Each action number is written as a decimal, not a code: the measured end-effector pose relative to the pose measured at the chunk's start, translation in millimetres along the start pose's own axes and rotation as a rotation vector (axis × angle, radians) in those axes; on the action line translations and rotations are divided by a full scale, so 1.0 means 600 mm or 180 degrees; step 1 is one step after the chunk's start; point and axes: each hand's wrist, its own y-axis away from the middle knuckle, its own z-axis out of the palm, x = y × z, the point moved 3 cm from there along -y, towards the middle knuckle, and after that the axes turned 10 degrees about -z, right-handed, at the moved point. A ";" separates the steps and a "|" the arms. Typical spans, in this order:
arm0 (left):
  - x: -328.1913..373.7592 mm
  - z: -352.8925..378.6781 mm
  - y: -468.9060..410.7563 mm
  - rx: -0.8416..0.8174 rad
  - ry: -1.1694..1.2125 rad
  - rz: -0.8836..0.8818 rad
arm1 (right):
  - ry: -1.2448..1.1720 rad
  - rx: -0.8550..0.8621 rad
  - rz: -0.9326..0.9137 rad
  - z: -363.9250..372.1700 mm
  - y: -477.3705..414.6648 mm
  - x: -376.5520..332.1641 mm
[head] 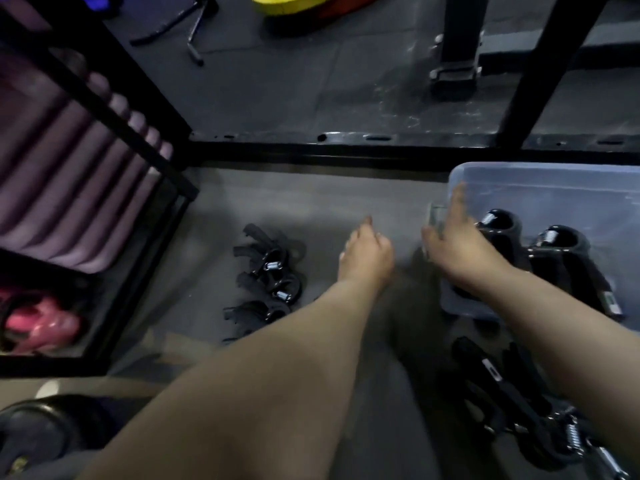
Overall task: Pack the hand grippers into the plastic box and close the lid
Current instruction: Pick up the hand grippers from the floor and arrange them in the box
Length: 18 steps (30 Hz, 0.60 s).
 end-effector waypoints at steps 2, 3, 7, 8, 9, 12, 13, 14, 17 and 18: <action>-0.048 -0.030 -0.023 0.0329 -0.0149 -0.0400 | -0.0092 0.0140 -0.0039 0.000 0.001 0.001; -0.071 -0.047 -0.033 0.0494 -0.0245 -0.0555 | -0.0150 0.0179 -0.0041 -0.002 0.003 0.002; -0.144 -0.103 -0.065 0.0907 -0.0544 -0.1059 | -0.0356 0.0307 -0.0046 -0.013 0.019 -0.003; -0.157 -0.114 -0.073 0.0848 -0.0583 -0.1207 | -0.0358 0.0319 -0.0036 -0.014 0.023 -0.007; -0.170 -0.122 -0.080 0.0743 -0.0623 -0.1349 | -0.0323 0.0324 -0.0015 -0.016 0.025 -0.011; -0.205 -0.129 -0.096 0.0309 -0.0775 -0.1586 | -0.0268 0.0332 0.0081 -0.018 0.028 -0.021; -0.214 -0.128 -0.099 0.0202 -0.0874 -0.1574 | -0.0260 0.0329 0.0082 -0.018 0.029 -0.024; -0.220 -0.125 -0.100 0.0129 -0.1002 -0.1517 | -0.0243 0.0322 0.0087 -0.018 0.030 -0.026; -0.218 -0.112 -0.106 0.0061 -0.1344 -0.1338 | -0.0225 0.0321 0.0169 -0.020 0.030 -0.027; -0.217 -0.110 -0.107 0.0096 -0.1382 -0.1365 | -0.0215 0.0336 0.0187 -0.019 0.030 -0.026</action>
